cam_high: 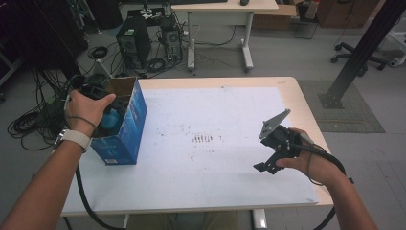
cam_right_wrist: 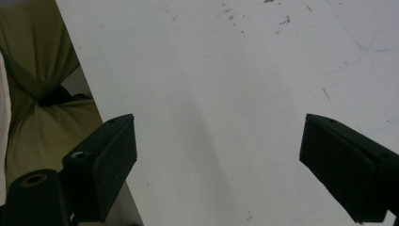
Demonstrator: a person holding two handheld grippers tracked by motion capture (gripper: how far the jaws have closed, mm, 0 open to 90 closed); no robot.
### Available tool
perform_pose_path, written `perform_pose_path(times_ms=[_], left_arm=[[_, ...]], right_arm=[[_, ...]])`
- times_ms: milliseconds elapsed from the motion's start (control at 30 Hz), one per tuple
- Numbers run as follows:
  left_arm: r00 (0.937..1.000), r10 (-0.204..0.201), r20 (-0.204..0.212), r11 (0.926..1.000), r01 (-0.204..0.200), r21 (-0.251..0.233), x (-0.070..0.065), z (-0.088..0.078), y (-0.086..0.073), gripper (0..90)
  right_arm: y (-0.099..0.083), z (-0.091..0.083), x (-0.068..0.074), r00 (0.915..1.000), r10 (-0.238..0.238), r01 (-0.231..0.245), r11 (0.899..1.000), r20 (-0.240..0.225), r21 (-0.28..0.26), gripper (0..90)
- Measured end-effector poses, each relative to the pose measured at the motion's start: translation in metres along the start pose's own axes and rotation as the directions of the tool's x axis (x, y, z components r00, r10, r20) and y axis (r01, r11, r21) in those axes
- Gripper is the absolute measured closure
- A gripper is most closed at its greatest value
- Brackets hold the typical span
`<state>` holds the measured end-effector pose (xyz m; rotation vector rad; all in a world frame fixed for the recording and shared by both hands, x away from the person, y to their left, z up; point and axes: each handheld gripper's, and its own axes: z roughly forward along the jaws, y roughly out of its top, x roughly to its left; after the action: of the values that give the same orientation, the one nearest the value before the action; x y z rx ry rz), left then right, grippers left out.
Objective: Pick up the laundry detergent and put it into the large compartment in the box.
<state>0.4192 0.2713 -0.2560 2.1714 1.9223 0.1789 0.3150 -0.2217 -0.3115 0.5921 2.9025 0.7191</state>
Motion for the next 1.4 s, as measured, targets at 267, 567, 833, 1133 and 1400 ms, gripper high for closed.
perform_pose_path(times_ms=[267, 567, 833, 1133, 1400], left_arm=[[0.9998, 0.019, -0.002, 0.9996, -0.019, -0.022, -0.008, -0.010, 0.002, 15.0], [0.9985, 0.054, -0.012, 0.9978, -0.055, -0.038, -0.019, -0.024, 0.006, 13.9], [0.9965, 0.083, -0.014, 0.9947, -0.084, -0.061, -0.026, -0.042, 0.009, 13.7], [0.9915, 0.126, -0.031, 0.9887, -0.128, -0.078, -0.034, -0.060, 0.009, 13.7], [0.9872, 0.158, -0.022, 0.9836, -0.159, -0.084, -0.041, -0.071, 0.010, 13.7]], right_arm=[[0.000, -0.001, 0.001, 1.0000, 0.001, -0.001, 1.000, 0.001, 0.000, 11.5], [-0.002, -0.004, 0.002, 1.0000, 0.000, 0.000, 1.000, 0.005, -0.003, 11.5], [-0.002, -0.006, 0.003, 0.9999, 0.003, -0.003, 1.000, 0.010, -0.005, 11.5], [-0.001, -0.007, 0.003, 0.9999, 0.002, -0.002, 1.000, 0.012, -0.005, 11.5], [0.002, -0.008, 0.004, 0.9999, -0.001, 0.001, 1.000, 0.013, -0.006, 11.5]])
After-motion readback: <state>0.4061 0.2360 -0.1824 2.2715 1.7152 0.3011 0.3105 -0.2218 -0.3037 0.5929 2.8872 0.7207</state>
